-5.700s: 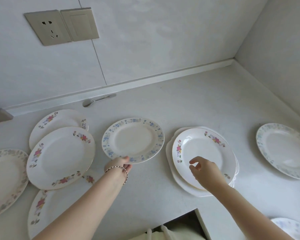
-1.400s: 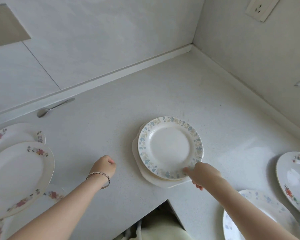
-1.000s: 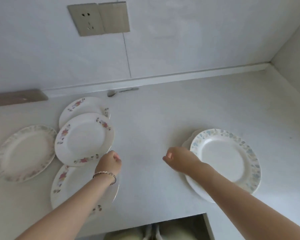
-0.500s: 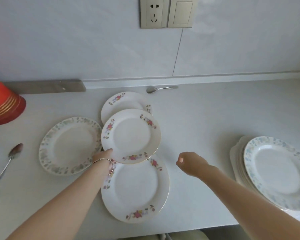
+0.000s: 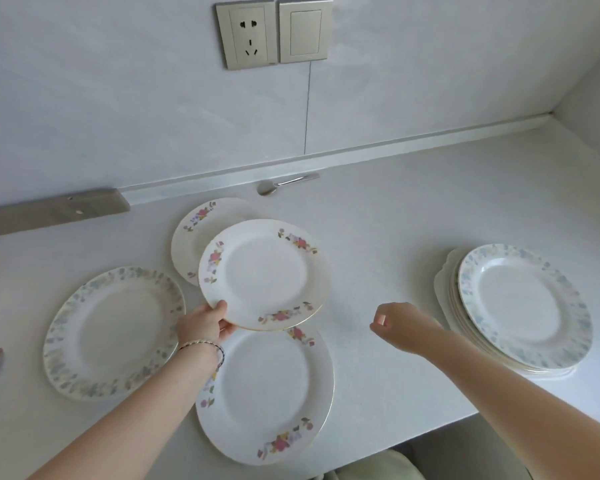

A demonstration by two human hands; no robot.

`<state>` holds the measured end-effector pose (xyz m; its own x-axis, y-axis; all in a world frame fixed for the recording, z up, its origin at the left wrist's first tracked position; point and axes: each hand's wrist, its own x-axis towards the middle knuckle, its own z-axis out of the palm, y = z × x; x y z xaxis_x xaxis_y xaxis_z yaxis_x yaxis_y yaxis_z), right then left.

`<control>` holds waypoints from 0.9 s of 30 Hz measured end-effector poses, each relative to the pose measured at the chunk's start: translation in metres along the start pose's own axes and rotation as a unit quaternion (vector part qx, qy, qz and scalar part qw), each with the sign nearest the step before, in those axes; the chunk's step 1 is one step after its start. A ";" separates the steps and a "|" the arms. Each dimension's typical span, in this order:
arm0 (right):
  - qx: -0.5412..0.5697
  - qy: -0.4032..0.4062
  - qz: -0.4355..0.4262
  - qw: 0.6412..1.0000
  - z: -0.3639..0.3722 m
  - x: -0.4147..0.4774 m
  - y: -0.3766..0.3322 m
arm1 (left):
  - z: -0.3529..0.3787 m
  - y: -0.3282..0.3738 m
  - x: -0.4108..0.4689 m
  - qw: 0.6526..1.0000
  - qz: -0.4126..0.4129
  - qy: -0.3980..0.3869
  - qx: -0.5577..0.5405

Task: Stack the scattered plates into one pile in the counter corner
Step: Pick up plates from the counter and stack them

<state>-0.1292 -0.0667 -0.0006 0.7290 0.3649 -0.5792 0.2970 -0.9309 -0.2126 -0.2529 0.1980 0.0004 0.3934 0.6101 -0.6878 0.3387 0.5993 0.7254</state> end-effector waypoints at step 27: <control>0.165 0.086 0.244 0.952 -0.034 -0.087 0.342 | 0.317 -0.155 -0.142 0.961 -0.017 -0.199 0.194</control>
<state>-0.0699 -0.4162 0.0038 0.8294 -0.1411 -0.5405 -0.2916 -0.9346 -0.2036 -0.0899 -0.1460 -0.0050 0.6457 0.3017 -0.7015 0.6195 0.3301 0.7122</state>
